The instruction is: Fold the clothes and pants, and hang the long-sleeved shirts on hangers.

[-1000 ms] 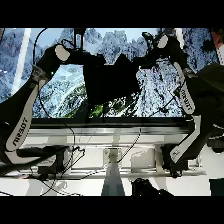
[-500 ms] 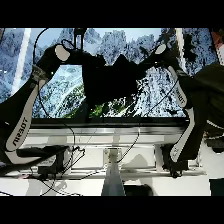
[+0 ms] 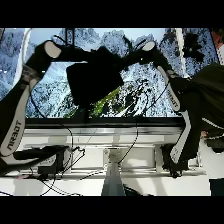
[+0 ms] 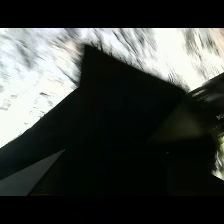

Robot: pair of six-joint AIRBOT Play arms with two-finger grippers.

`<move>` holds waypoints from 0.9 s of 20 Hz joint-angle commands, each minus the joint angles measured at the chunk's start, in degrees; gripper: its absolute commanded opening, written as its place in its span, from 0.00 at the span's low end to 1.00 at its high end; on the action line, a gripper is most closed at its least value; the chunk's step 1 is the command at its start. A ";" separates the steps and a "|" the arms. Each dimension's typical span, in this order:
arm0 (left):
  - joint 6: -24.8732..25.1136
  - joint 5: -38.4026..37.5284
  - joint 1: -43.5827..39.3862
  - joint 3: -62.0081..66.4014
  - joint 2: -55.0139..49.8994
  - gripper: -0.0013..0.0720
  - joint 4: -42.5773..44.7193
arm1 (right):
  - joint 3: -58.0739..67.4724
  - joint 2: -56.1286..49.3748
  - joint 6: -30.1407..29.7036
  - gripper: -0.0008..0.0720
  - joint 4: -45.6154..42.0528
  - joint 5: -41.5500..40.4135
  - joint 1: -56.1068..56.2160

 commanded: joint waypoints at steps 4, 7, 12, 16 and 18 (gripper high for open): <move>0.42 -2.49 5.27 0.04 13.18 0.68 20.46 | 2.27 17.33 3.54 0.04 -5.29 -0.79 -15.93; 0.42 -4.98 5.27 0.04 18.97 0.61 27.54 | 2.27 27.50 17.64 0.04 -25.22 -0.46 -26.60; 0.39 -5.14 5.22 0.04 22.45 0.61 27.45 | 2.27 41.22 29.00 0.03 -52.19 9.86 -45.99; 0.39 -5.14 5.14 0.04 22.38 0.61 27.45 | 2.25 46.56 31.39 0.04 -60.24 21.94 -62.66; 0.39 -5.11 5.14 0.04 22.38 0.61 27.47 | 2.19 47.50 31.54 0.04 -60.28 24.65 -69.77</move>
